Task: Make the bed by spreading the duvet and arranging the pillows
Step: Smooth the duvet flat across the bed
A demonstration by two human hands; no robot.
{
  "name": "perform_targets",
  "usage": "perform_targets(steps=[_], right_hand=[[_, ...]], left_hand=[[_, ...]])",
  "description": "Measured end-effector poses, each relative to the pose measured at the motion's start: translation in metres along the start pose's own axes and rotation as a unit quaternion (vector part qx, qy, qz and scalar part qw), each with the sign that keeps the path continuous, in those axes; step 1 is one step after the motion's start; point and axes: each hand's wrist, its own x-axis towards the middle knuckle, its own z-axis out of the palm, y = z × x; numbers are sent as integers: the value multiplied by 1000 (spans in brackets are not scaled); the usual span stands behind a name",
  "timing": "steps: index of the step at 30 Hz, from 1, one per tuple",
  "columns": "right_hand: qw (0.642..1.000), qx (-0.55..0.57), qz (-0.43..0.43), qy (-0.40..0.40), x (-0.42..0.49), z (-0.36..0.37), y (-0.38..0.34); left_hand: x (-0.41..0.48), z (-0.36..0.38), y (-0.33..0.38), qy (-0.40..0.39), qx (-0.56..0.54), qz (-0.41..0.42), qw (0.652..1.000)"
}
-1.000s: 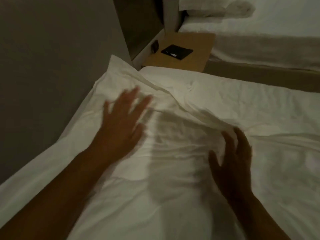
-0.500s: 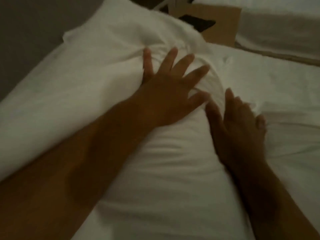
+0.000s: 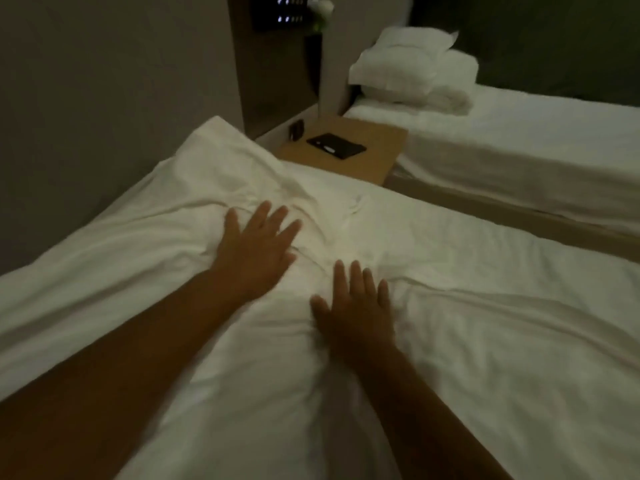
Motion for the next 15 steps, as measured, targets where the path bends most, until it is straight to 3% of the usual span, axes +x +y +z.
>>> perform_targets(steps=[3, 6, 8, 10, 12, 15], right_hand=[[997, -47, -27, 46, -70, -43, 56], [994, -95, -5, 47, -124, -68, 148], [993, -111, 16, 46, -143, -76, 218], [992, -110, 37, 43, -157, -70, 289], [995, -80, 41, 42, -156, -58, 319], [991, -56, 29, 120, -149, -24, 331]], left_hand=[[-35, -43, 57, -97, -58, -58, 992], [-76, -49, 191, -123, -196, 34, 972], [-95, -21, 270, -97, -242, 82, 962], [-106, 16, 322, -44, -179, 88, 979], [-106, 41, 325, 5, -158, 59, 986], [-95, 68, 331, 62, -165, 35, 984]])
